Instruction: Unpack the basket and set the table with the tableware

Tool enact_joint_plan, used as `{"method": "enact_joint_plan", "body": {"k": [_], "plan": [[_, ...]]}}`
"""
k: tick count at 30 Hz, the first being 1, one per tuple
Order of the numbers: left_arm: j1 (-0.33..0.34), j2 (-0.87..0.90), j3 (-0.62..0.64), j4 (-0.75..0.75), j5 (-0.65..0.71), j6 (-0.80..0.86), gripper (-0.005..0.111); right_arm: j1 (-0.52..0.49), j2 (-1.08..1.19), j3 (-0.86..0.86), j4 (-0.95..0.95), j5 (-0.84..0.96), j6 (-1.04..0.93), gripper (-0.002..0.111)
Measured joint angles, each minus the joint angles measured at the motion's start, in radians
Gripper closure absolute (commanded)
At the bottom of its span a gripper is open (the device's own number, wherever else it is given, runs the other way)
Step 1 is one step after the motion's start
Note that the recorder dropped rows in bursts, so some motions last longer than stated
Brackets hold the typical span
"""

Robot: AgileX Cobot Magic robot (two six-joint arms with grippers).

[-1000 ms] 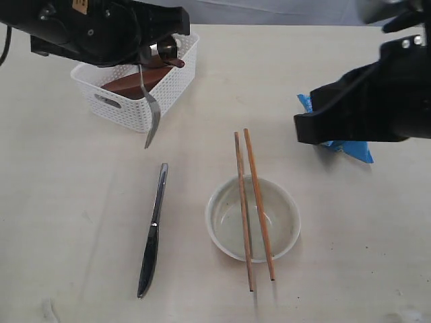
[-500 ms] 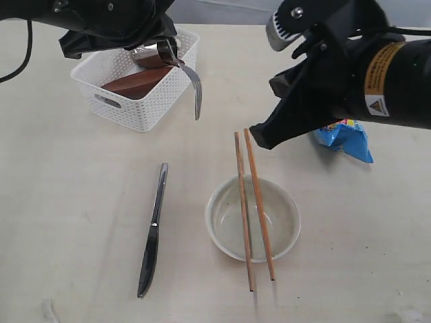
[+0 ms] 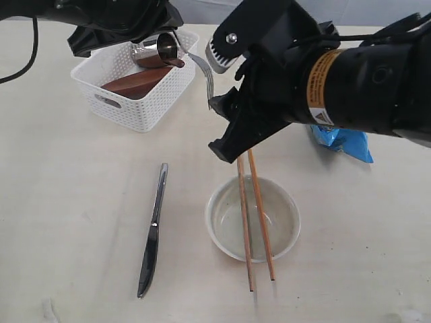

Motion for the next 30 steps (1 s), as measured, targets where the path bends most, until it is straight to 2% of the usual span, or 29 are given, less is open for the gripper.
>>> {"method": "enact_joint_plan", "body": {"k": [14, 28, 30], "plan": [[0.0, 0.0, 0.0, 0.0, -0.041, -0.035, 0.106, 0.002, 0.151, -0.14, -0.122, 0.086, 0.067, 0.054], [0.0, 0.0, -0.002, -0.004, -0.061, -0.054, 0.106, 0.002, 0.158, -0.14, -0.166, 0.113, 0.157, 0.109], [0.0, 0.0, -0.002, -0.004, -0.061, -0.054, 0.106, 0.002, 0.158, -0.14, -0.164, 0.105, 0.16, 0.109]]}}
